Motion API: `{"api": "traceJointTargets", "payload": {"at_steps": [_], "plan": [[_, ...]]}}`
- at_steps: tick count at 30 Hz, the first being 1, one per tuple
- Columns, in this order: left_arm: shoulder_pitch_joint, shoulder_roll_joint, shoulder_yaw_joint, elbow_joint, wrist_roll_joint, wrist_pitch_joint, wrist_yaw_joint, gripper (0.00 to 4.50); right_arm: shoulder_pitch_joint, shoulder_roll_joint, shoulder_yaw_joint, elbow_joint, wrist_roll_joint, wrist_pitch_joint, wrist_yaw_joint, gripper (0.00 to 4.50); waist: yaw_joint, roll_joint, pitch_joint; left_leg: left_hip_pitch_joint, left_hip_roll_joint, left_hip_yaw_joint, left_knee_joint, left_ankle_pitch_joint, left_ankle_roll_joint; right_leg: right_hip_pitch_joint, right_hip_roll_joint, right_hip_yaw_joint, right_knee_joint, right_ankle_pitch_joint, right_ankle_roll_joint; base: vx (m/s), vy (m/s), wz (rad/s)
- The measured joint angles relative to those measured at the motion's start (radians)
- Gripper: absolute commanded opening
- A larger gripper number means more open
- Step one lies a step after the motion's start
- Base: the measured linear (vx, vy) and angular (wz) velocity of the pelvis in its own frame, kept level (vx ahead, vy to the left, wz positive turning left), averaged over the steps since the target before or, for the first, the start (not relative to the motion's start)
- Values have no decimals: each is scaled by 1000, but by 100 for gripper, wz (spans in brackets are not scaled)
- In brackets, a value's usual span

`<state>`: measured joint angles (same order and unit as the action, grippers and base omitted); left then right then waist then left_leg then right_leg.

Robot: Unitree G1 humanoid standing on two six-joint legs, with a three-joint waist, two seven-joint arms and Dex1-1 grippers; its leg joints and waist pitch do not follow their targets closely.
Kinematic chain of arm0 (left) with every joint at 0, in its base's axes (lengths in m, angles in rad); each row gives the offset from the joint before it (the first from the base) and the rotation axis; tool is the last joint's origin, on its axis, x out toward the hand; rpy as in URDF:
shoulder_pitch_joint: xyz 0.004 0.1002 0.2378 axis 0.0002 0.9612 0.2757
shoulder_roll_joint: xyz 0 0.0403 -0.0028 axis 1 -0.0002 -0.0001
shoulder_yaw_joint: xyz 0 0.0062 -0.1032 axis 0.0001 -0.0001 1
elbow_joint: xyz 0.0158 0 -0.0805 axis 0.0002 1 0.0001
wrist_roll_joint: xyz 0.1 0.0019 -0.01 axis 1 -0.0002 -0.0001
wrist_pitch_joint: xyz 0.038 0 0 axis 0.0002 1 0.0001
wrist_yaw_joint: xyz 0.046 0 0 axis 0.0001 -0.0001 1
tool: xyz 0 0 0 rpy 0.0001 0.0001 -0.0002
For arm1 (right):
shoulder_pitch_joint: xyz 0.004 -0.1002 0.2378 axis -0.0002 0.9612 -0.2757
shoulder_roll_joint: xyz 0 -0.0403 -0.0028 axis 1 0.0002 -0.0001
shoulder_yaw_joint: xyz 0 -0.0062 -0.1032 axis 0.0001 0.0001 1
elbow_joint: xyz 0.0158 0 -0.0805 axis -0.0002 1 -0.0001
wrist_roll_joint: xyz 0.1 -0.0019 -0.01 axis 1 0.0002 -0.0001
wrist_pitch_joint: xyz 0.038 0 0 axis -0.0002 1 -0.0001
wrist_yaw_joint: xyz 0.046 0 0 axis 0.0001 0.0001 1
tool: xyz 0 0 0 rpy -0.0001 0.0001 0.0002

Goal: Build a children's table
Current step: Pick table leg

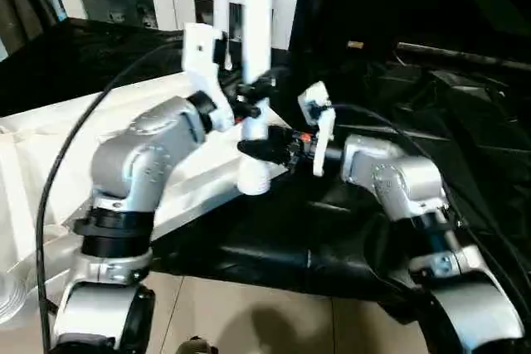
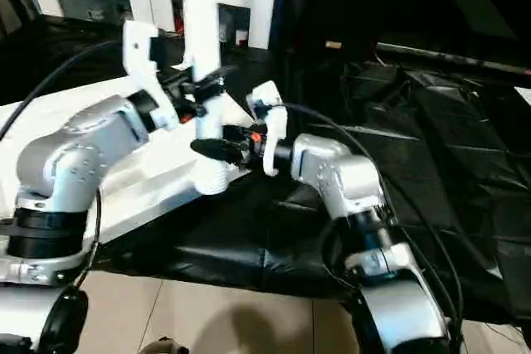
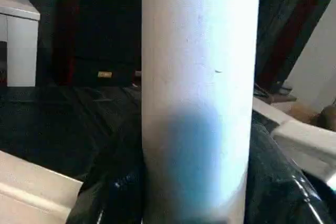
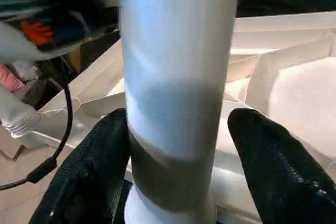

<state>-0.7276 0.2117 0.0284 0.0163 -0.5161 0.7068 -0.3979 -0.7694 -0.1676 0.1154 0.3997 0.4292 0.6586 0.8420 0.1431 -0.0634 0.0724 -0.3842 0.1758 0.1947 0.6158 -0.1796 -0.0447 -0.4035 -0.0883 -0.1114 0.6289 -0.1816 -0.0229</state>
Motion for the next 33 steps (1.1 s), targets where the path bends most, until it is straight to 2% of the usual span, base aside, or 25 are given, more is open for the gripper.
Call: {"api": "traceJointTargets", "payload": {"at_steps": [16,18,20,21,25,33], "plan": [[6,14,-45,-28,23,-16,-48,186,-22,16,1,44,2,82,12,316,0,-5,0,0,0,0,0,0,0,0,0,0,0,0,0,0,0,0],[8,14,-45,-36,22,-16,-52,186,-23,16,1,44,4,84,18,281,0,-6,0,0,0,0,0,0,0,0,0,0,0,0,0,0,0,0],[8,14,-45,-38,22,-16,-53,186,-23,16,1,44,9,87,22,277,0,-7,0,0,0,0,0,0,0,0,0,0,0,0,0,0,0,0],[8,13,-45,-39,22,-16,-56,186,-24,16,1,44,10,92,28,255,0,-7,0,0,0,0,0,0,0,0,0,0,0,0,0,0,0,0],[8,8,-44,-41,20,-12,-57,185,-31,16,9,44,9,97,43,225,0,-8,0,0,0,0,0,0,0,0,0,0,0,0,0,0,0,0],[10,7,-44,-43,18,-6,-59,185,-31,16,12,44,7,101,58,207,0,-11,0,0,0,0,0,0,0,0,0,0,0,0,0,0,0,0]]}}
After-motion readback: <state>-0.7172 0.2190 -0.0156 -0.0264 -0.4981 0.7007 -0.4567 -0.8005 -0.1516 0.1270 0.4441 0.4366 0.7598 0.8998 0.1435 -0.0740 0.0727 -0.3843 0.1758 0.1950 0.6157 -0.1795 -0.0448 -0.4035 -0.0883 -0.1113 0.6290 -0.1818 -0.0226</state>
